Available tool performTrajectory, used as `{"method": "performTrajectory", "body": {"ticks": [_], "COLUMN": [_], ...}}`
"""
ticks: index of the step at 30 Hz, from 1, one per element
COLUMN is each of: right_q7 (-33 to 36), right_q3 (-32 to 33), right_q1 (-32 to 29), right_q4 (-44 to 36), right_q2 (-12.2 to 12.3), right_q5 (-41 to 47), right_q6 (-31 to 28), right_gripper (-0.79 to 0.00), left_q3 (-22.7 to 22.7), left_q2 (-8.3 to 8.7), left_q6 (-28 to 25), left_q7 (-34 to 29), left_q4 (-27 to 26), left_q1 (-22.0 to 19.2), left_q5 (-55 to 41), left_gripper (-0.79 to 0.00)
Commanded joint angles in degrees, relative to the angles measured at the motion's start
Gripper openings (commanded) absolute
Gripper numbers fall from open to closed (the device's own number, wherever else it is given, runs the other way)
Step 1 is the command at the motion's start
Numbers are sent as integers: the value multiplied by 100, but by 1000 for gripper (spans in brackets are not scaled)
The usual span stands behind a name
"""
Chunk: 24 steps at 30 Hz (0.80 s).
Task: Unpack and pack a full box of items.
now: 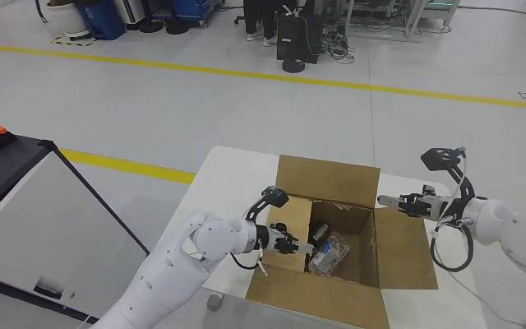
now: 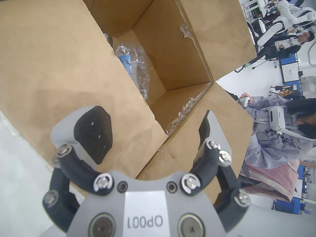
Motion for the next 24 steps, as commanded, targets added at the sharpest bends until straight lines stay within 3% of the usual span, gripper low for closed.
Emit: {"method": "performTrajectory", "body": {"ticks": [1, 8, 15, 20, 24], "right_q7": [0, 0, 0, 243, 723], "right_q3": [0, 0, 0, 161, 352], "right_q1": [0, 0, 0, 24, 51], "right_q4": [0, 0, 0, 298, 639], "right_q2": [0, 0, 0, -12, 59], "right_q5": [0, 0, 0, 687, 1325], "right_q6": [0, 0, 0, 149, -85], "right_gripper": [0, 0, 0, 0, 0], "left_q3": [-60, -521, -1345, -1913, -2265], "left_q2": [6, 104, 258, 366, 425], "left_q6": [-83, -72, -18, -6, -32], "left_q7": [67, 65, 210, 170, 200], "left_q4": [-145, -909, -1676, -2058, -2311], "left_q1": [19, 166, 617, 1032, 1281], "left_q5": [-106, -150, -132, -114, -147], "left_gripper": [0, 0, 0, 0, 0]}}
